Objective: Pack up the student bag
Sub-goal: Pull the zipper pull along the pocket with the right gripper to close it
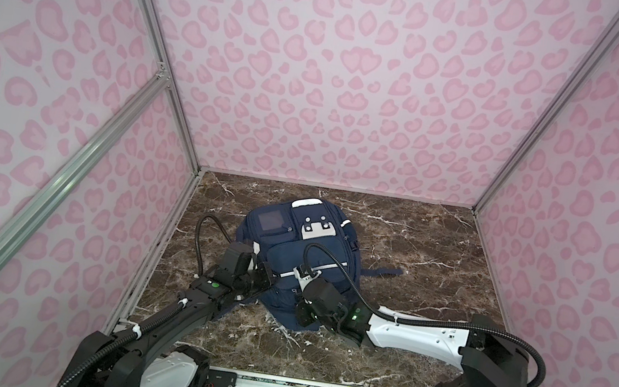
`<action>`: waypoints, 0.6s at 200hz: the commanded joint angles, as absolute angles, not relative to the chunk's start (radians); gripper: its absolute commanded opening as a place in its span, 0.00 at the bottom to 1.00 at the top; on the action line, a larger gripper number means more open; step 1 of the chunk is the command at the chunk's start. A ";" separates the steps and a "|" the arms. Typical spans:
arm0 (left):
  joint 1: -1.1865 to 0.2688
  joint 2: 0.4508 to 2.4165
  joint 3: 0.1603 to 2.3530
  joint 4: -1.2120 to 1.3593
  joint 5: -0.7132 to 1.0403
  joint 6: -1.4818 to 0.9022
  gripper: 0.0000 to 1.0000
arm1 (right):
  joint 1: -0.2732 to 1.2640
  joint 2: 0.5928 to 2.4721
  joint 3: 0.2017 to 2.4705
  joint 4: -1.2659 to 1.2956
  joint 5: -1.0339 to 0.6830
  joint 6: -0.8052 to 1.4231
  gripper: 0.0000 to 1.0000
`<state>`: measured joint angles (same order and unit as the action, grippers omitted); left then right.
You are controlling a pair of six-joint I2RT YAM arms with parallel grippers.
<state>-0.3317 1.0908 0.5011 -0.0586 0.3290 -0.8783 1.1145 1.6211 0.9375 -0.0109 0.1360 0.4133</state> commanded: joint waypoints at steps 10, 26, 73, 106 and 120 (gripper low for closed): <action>-0.301 1.069 0.515 -0.117 0.302 -0.819 0.03 | 1.014 1.556 0.850 -0.125 0.253 0.397 0.00; -0.294 1.065 0.516 -0.125 0.313 -0.814 0.03 | 0.926 1.527 0.815 -0.115 0.232 0.356 0.00; -0.279 1.114 0.564 -0.155 0.287 -0.781 0.03 | 0.742 1.510 0.820 -0.160 0.160 0.291 0.00; -0.245 1.148 0.708 -0.217 0.204 -0.721 0.03 | 0.832 1.480 0.790 -0.170 0.112 0.293 0.00; -0.219 1.197 0.747 -0.185 0.219 -0.710 0.03 | 0.911 1.482 0.796 -0.171 0.113 0.297 0.00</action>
